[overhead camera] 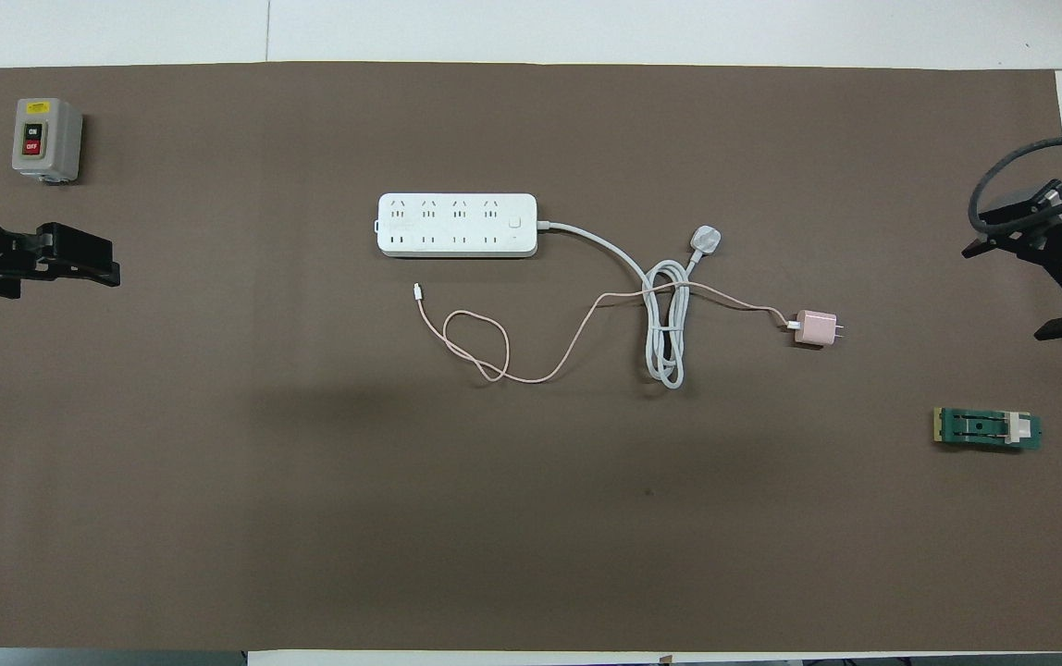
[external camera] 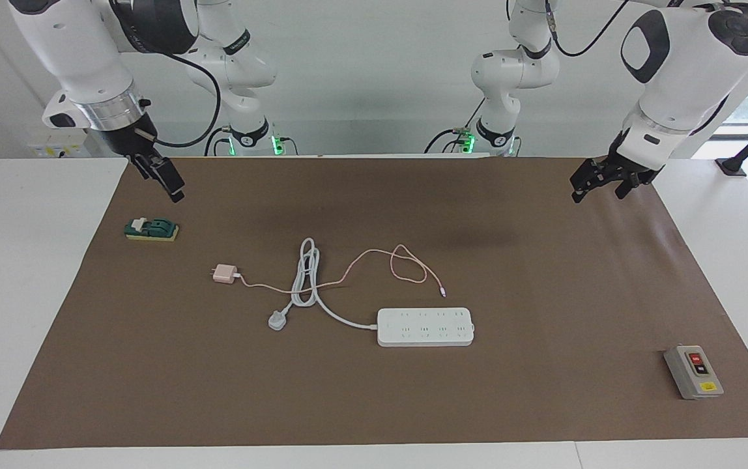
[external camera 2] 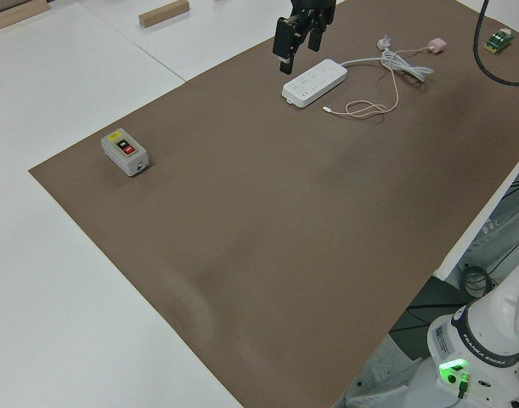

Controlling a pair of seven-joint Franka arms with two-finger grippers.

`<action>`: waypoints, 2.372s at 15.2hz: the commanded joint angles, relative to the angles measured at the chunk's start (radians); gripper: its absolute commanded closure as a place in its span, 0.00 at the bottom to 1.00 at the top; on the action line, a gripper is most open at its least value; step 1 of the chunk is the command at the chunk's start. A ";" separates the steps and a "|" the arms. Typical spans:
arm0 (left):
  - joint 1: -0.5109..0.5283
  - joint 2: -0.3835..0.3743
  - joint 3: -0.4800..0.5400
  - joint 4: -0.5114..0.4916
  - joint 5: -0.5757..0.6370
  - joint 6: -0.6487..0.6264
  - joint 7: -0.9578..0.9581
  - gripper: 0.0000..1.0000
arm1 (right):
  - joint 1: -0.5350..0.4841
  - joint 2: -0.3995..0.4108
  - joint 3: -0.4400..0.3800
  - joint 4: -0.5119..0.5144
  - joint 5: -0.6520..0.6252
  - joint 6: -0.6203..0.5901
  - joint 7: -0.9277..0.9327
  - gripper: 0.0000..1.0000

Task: Plug charger into power strip
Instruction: 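Move the right gripper toward the pink charger plug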

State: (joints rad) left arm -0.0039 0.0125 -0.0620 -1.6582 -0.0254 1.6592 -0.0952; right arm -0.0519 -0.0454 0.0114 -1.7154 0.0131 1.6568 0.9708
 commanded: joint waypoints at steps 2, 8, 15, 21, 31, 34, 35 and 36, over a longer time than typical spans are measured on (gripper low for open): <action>0.012 -0.023 -0.002 -0.032 -0.008 0.028 0.011 0.00 | -0.020 -0.036 0.005 -0.055 0.019 0.020 0.132 0.00; 0.010 -0.025 -0.002 -0.034 -0.008 0.011 0.006 0.00 | -0.080 -0.047 0.002 -0.125 0.059 0.093 0.247 0.00; 0.012 -0.026 -0.002 -0.034 -0.008 0.011 0.006 0.00 | -0.131 0.027 0.001 -0.151 0.212 0.161 0.401 0.00; 0.012 -0.026 -0.002 -0.034 -0.008 0.011 0.006 0.00 | -0.177 0.091 0.001 -0.151 0.369 0.222 0.425 0.00; 0.012 -0.026 -0.002 -0.034 -0.008 0.011 0.005 0.00 | -0.189 0.183 0.001 -0.188 0.432 0.230 0.249 0.00; 0.012 -0.026 -0.002 -0.034 -0.008 0.011 0.005 0.00 | -0.187 0.242 0.001 -0.179 0.432 0.256 0.230 0.00; 0.012 -0.026 -0.002 -0.034 -0.008 0.011 0.005 0.00 | -0.184 0.257 0.001 -0.173 0.430 0.262 0.214 0.00; 0.012 -0.026 -0.002 -0.034 -0.008 0.011 0.005 0.00 | -0.177 0.271 0.001 -0.173 0.432 0.285 0.186 0.00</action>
State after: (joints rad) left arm -0.0038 0.0125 -0.0605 -1.6615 -0.0254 1.6622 -0.0953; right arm -0.2258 0.1916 0.0045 -1.8912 0.4152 1.9045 1.2160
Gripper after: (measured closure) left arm 0.000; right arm 0.000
